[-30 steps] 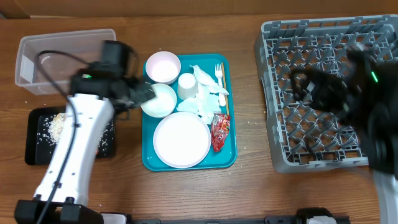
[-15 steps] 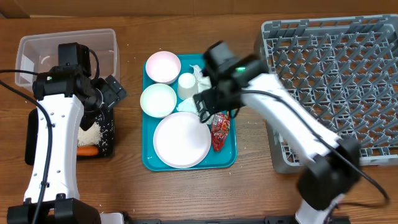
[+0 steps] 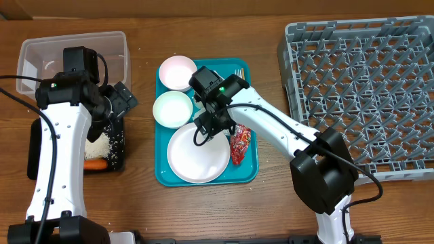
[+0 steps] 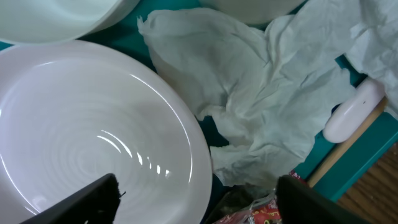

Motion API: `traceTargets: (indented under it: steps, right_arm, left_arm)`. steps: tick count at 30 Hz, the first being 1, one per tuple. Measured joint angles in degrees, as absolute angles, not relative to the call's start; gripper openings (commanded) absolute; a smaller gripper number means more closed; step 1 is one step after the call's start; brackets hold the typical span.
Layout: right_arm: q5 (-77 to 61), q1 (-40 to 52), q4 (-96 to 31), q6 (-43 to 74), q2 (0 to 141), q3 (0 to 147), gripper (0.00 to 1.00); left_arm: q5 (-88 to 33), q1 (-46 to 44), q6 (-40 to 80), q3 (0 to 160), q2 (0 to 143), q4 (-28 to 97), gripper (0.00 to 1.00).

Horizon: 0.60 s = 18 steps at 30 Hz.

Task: Sort waste into correct bins and load items into the dishwasher rack
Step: 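Reach the right gripper to the white plate and grasp its rim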

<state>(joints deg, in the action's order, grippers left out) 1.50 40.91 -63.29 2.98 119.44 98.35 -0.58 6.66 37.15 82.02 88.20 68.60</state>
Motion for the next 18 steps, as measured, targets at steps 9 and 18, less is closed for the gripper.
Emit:
traceTargets:
  steps: [9,18]
  right_arm:
    - [-1.9,40.9,-63.0,2.0,119.4,96.6,0.63]
    - [-2.3,40.9,-60.5,5.2,119.5,90.3,0.61]
  left_arm:
    - [-0.6,6.7,37.1,82.0,88.6,68.6,1.00]
    - [-0.6,6.7,37.1,82.0,92.5,68.9,1.00]
